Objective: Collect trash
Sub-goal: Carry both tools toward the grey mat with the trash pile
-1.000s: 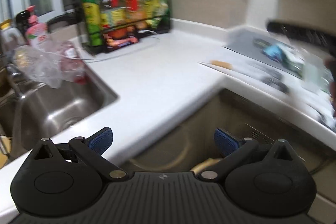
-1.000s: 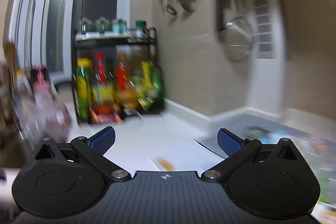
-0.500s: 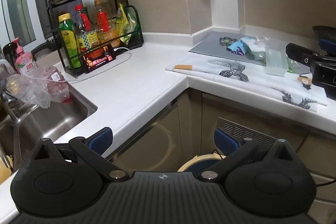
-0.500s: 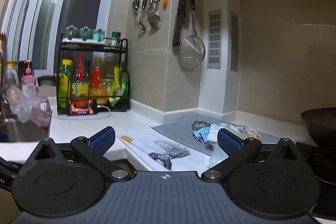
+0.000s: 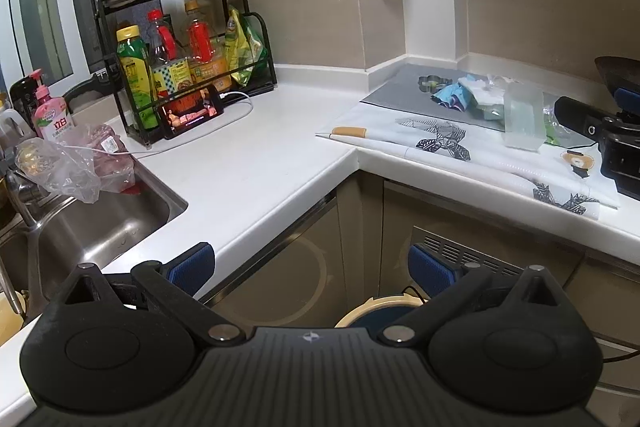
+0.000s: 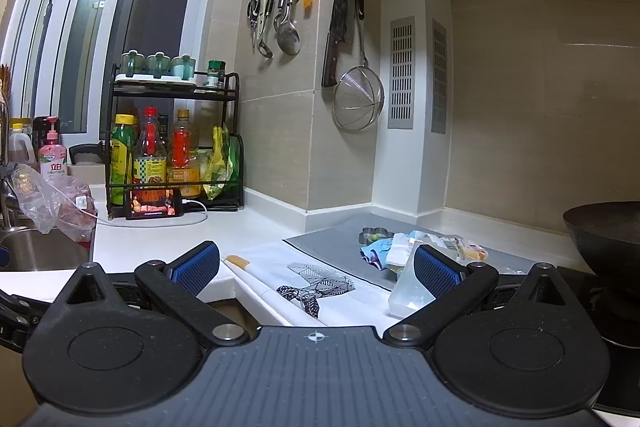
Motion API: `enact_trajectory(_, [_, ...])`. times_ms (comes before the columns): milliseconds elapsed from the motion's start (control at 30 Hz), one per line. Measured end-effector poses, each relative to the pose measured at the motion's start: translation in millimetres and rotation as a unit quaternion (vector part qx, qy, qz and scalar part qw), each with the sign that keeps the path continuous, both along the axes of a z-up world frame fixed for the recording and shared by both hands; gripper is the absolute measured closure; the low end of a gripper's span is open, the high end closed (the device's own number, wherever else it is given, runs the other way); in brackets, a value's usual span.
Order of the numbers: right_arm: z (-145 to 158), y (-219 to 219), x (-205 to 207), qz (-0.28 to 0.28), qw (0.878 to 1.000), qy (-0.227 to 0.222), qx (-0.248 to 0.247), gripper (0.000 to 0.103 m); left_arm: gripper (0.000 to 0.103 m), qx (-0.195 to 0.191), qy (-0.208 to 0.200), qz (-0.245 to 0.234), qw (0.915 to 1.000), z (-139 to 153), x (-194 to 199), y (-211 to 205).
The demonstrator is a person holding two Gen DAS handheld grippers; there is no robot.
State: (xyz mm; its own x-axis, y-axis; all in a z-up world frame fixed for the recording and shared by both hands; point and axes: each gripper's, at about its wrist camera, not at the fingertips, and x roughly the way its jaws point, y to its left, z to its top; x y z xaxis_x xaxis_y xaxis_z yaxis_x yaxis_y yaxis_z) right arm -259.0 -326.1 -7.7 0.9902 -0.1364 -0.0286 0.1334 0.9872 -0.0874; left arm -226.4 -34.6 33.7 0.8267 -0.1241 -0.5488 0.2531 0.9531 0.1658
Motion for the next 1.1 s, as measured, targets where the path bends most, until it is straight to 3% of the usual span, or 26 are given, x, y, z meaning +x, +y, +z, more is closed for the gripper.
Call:
enact_trajectory(600, [1.8, 6.1, 4.0, 0.003, 1.0, 0.002, -0.019, 0.0, 0.0, -0.001, -0.001, 0.001, 1.0, 0.5, 3.1, 8.9])
enact_trajectory(1100, [-3.0, -11.9, -3.7, -0.031, 0.999, 0.003, -0.006, 0.0, 0.0, 0.009, -0.023, -0.029, 0.9993, 8.0, 14.4, -18.3])
